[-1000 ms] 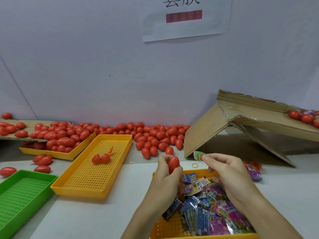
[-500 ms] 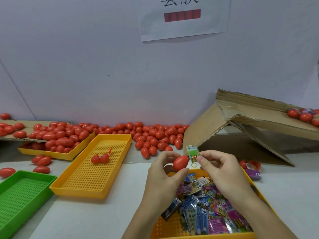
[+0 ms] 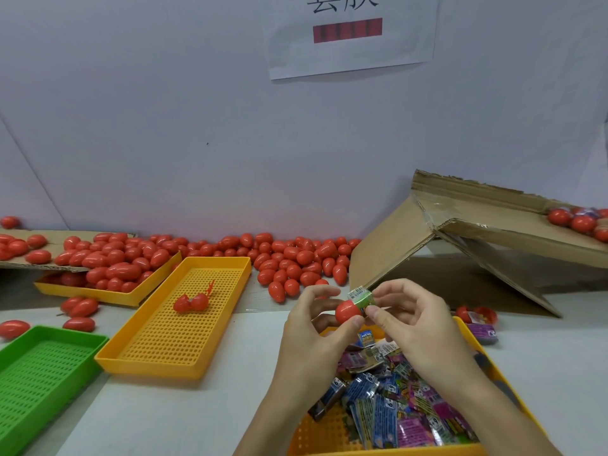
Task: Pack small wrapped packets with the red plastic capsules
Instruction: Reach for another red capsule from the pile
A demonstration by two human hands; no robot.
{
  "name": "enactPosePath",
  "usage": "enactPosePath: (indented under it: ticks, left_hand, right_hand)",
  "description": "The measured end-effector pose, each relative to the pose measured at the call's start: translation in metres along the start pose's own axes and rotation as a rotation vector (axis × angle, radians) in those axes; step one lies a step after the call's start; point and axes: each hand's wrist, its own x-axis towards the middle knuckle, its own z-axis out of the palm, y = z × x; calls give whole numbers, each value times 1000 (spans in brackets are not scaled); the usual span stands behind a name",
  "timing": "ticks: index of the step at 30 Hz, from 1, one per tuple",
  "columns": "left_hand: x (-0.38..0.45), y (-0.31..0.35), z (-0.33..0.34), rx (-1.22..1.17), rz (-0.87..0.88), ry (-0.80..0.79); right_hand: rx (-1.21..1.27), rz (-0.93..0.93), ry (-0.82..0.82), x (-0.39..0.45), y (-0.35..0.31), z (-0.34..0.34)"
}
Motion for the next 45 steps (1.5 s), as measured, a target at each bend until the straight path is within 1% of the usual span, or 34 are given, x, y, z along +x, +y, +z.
enactPosePath:
  ticks: [4, 7, 12, 18, 27, 37, 40, 45]
  left_hand:
    - [0, 1, -1, -3, 13, -24]
    - [0, 1, -1, 40, 38, -27]
    - [0, -1, 0, 112, 82, -27]
    - [0, -1, 0, 164, 96, -45]
    - [0, 0, -1, 173, 116, -48]
    - [-1, -1, -2, 284, 163, -53]
    - [-2, -1, -2, 233, 145, -91]
    - [-1, 1, -1, -14, 44, -127]
  right_hand:
    - [127, 42, -46, 0, -1, -1]
    - [149, 66, -92, 0, -2, -3]
    - [101, 56, -163, -3, -5, -4]
    - [35, 28, -109, -2, -2, -4]
    - [62, 16, -102, 0, 1, -3]
    - [-105, -20, -169, 1, 2, -7]
    - [-92, -29, -180, 0, 1, -9]
    - [-69, -71, -167, 1, 0, -9]
